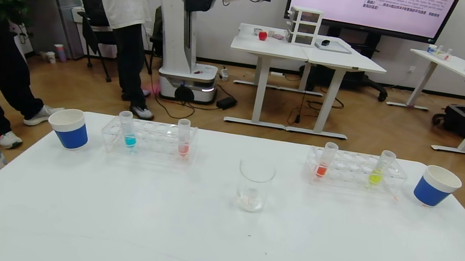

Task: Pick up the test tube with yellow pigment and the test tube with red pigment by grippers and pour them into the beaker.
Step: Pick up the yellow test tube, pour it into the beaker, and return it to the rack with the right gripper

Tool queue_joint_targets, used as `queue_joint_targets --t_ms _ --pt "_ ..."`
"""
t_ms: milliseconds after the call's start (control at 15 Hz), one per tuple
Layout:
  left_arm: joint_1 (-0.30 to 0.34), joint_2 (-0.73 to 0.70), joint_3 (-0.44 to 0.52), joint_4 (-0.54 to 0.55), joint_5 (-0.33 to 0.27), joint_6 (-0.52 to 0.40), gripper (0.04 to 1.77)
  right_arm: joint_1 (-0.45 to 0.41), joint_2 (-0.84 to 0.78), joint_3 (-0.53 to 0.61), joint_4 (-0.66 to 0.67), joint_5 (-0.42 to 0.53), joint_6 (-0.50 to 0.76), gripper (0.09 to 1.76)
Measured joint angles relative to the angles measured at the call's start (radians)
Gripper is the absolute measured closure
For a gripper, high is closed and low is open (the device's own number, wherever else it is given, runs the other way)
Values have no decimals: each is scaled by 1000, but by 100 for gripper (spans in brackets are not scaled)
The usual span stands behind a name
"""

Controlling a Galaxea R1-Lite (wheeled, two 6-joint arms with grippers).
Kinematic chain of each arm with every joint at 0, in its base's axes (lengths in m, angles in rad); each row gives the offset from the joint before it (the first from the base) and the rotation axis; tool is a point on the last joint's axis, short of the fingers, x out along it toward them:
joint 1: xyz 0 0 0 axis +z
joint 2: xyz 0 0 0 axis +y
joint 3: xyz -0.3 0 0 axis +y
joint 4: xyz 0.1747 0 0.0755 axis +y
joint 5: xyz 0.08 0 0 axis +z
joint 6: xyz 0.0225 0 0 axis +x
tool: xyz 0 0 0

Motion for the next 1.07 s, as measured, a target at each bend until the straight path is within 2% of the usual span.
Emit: queue_joint_targets --t_ms 200,333,667,1067 --pt "0 0 0 0 0 0 6 25 153 -119 -39 -9 9 11" --pt "0 0 0 0 0 -1 6 44 291 -173 -126 -11 11 11" --pt "0 0 0 0 0 0 6 53 670 -223 -410 -11 13 11" --pt "0 0 0 0 0 0 6 13 1123 -256 -762 18 14 11"
